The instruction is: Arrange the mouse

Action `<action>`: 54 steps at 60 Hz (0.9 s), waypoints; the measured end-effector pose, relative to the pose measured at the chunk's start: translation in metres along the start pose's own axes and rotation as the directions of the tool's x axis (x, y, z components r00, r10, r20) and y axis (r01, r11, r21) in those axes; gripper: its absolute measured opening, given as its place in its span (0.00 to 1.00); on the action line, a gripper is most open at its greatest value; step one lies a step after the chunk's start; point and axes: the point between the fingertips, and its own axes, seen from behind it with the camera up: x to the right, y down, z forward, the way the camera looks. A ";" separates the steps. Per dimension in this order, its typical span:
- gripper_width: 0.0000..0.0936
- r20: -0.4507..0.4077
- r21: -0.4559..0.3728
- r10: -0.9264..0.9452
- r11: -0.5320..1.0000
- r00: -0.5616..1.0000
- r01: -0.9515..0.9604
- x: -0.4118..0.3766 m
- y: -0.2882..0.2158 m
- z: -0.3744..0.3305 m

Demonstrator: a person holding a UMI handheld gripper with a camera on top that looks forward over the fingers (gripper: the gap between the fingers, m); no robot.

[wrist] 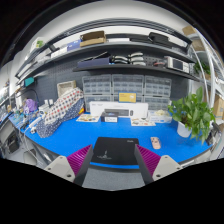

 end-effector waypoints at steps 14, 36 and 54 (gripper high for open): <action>0.92 -0.045 -0.091 0.005 0.996 0.999 -0.009 0.042 0.075 0.011; 0.90 -0.227 -0.266 0.012 0.961 0.974 -0.074 0.179 0.165 0.066; 0.90 -0.254 -0.288 0.025 0.952 0.967 -0.101 0.250 0.137 0.185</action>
